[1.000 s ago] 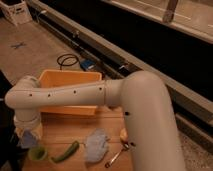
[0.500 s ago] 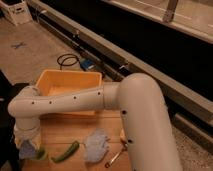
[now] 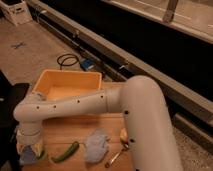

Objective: Place sponge in plastic cup

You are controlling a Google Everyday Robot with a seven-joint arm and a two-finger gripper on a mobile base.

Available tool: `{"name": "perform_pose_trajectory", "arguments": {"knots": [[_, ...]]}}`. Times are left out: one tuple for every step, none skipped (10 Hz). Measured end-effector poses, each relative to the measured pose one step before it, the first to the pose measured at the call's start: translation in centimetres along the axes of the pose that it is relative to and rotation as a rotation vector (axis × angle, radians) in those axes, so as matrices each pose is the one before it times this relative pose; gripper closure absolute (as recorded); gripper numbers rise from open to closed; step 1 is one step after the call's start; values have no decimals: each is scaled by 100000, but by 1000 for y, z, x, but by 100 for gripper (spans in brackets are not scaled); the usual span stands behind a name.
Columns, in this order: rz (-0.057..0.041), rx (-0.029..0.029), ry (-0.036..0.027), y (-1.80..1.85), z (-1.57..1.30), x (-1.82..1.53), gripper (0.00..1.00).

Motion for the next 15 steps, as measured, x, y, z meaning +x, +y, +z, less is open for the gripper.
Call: {"name": "perform_pose_trajectory", "arguments": {"knots": [[452, -223, 78, 108, 2, -122, 60], [680, -173, 194, 164, -57, -35, 48], [648, -63, 153, 133, -72, 100, 40], [583, -265, 356, 100, -71, 116, 29], [387, -564, 454, 158, -33, 128, 23], [457, -281, 710, 62, -221, 234, 20], [643, -495, 871, 163, -311, 314, 20], [450, -388, 433, 144, -133, 166, 20], [460, -437, 503, 156, -170, 95, 20], [473, -467, 688, 163, -239, 53, 20], [383, -633, 983, 177, -341, 60, 20], [234, -769, 1078, 198, -453, 87, 20], [192, -676, 1315, 98, -625, 79, 20], [526, -903, 2625, 160, -1250, 178, 20], [562, -812, 3137, 305, -1526, 222, 20]]}}
